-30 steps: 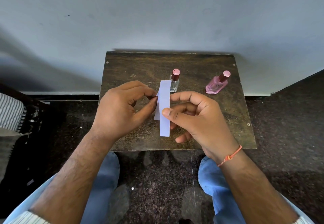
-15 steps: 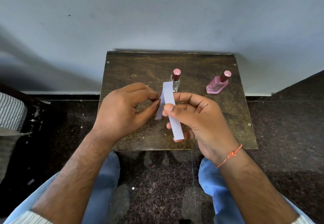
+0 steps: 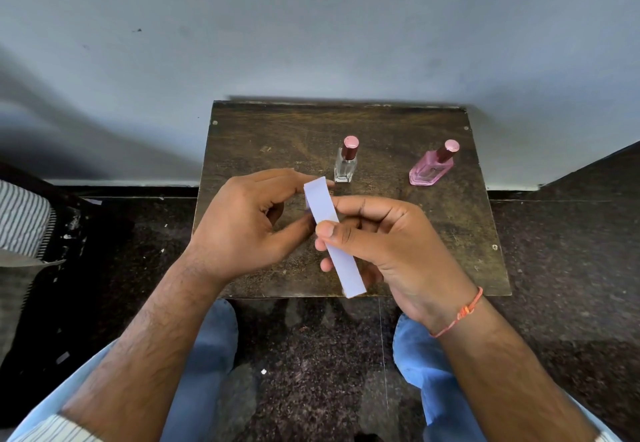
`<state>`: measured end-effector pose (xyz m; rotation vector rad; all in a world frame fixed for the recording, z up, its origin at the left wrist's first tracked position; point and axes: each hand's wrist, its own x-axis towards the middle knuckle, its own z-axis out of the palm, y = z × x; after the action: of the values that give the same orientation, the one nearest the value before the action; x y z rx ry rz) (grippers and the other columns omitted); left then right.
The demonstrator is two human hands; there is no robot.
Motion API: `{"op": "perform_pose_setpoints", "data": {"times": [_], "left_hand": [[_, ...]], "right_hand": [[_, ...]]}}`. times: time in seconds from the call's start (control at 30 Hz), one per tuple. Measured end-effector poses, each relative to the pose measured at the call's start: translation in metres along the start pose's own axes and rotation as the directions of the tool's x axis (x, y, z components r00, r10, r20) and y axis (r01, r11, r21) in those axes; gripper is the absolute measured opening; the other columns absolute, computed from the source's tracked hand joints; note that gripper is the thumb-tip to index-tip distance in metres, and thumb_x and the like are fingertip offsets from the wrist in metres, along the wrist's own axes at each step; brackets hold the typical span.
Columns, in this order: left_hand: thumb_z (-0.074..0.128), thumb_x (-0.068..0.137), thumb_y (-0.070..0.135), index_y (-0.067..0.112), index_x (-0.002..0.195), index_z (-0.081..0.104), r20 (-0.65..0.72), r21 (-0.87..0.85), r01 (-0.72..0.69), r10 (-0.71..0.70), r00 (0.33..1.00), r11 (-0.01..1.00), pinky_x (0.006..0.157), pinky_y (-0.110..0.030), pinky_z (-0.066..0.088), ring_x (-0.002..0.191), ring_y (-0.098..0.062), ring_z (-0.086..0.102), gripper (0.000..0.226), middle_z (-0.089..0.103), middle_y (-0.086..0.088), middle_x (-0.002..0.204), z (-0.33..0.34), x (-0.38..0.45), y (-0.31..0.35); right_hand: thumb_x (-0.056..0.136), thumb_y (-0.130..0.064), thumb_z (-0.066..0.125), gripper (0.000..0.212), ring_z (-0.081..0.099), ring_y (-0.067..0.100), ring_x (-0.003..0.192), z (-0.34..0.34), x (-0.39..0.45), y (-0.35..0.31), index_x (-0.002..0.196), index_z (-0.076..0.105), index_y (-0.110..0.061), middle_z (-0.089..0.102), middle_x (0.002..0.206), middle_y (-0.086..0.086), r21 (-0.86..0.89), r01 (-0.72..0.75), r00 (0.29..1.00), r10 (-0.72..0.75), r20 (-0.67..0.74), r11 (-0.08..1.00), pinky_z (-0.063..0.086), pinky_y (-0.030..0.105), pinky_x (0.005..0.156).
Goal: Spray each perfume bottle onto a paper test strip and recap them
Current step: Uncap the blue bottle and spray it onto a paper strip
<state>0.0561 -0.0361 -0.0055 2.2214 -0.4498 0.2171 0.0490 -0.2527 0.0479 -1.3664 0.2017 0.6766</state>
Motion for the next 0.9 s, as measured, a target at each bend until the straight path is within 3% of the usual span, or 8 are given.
{"op": "perform_pose_setpoints", "data": {"times": [0.1,0.2,0.47,0.63,0.7,0.77,0.83,0.9], "left_hand": [[0.074,0.099,0.016,0.015,0.117,0.084,-0.065,0.013,-0.006,0.007,0.998,1.0,0.066,-0.029,0.06,0.083,-0.013,0.079,0.02,0.081,0.01,0.11,0.0,0.001,0.0],[0.073,0.102,0.021,0.016,0.118,0.083,-0.129,0.037,0.008,-0.003,0.992,0.999,0.081,-0.027,0.064,0.103,-0.004,0.078,0.02,0.08,0.01,0.114,-0.001,0.002,0.001],[0.07,0.103,0.028,0.021,0.117,0.085,-0.201,0.105,0.108,-0.085,0.976,0.989,0.073,-0.037,0.066,0.102,-0.005,0.079,0.021,0.079,0.014,0.116,-0.003,0.001,-0.006],[0.07,0.103,0.027,0.022,0.115,0.085,-0.201,0.14,0.124,-0.095,0.975,0.982,0.072,-0.037,0.065,0.102,-0.007,0.08,0.02,0.082,0.011,0.114,-0.002,0.002,-0.007],[0.07,0.104,0.028,0.021,0.107,0.087,-0.206,0.128,0.166,-0.137,0.969,0.978,0.065,-0.036,0.062,0.09,-0.01,0.08,0.018,0.083,0.011,0.103,-0.001,0.002,-0.008],[0.072,0.104,0.034,0.029,0.099,0.086,-0.258,0.055,0.289,-0.266,0.929,0.956,0.059,-0.039,0.06,0.076,-0.018,0.079,0.016,0.083,0.006,0.09,-0.007,0.002,-0.014],[0.071,0.104,0.041,0.035,0.094,0.084,-0.301,-0.129,0.398,-0.419,0.857,0.908,0.072,-0.043,0.065,0.077,-0.026,0.078,0.017,0.083,-0.011,0.088,-0.015,0.004,-0.018],[0.069,0.106,0.032,0.028,0.099,0.084,-0.23,-0.378,0.429,-0.532,0.815,0.821,0.072,-0.028,0.062,0.069,-0.008,0.073,0.017,0.084,-0.012,0.095,-0.02,0.008,-0.014]], "right_hand": [[0.078,-0.03,0.084,0.024,0.075,0.025,0.07,0.001,-0.001,0.0,0.095,0.085,-0.012,0.081,0.087,0.014,-0.046,-0.038,0.999,0.039,0.029,0.998,0.055,0.029,0.047],[0.077,-0.035,0.083,0.037,0.075,0.023,0.069,0.0,0.0,0.0,0.097,0.082,-0.005,0.082,0.089,0.013,-0.067,-0.053,0.998,0.055,0.026,0.996,0.052,0.026,0.048],[0.083,-0.029,0.083,0.027,0.075,0.022,0.071,-0.001,-0.003,0.0,0.092,0.084,-0.004,0.079,0.079,0.015,-0.061,-0.052,0.996,0.056,0.074,0.997,0.054,0.025,0.05],[0.08,-0.031,0.083,0.038,0.076,0.02,0.071,-0.001,-0.003,-0.001,0.099,0.082,0.002,0.079,0.079,0.015,-0.065,-0.058,0.994,0.063,0.087,0.996,0.057,0.028,0.053],[0.079,-0.032,0.083,0.039,0.075,0.028,0.076,-0.002,-0.005,-0.001,0.097,0.082,0.003,0.079,0.08,0.017,-0.063,-0.045,0.993,0.051,0.103,0.997,0.058,0.032,0.058],[0.08,-0.031,0.083,0.036,0.074,0.043,0.083,-0.002,-0.007,0.001,0.093,0.082,0.002,0.079,0.081,0.019,-0.077,-0.022,0.991,0.032,0.129,0.997,0.056,0.041,0.067],[0.082,-0.03,0.082,0.032,0.077,0.051,0.086,0.0,-0.011,0.002,0.09,0.082,0.001,0.078,0.078,0.018,-0.09,0.005,0.99,0.008,0.14,0.996,0.054,0.05,0.071],[0.082,-0.031,0.082,0.032,0.08,0.043,0.081,0.001,-0.012,0.003,0.093,0.082,0.0,0.079,0.078,0.016,-0.085,0.017,0.991,-0.005,0.133,0.996,0.056,0.048,0.069]]}}
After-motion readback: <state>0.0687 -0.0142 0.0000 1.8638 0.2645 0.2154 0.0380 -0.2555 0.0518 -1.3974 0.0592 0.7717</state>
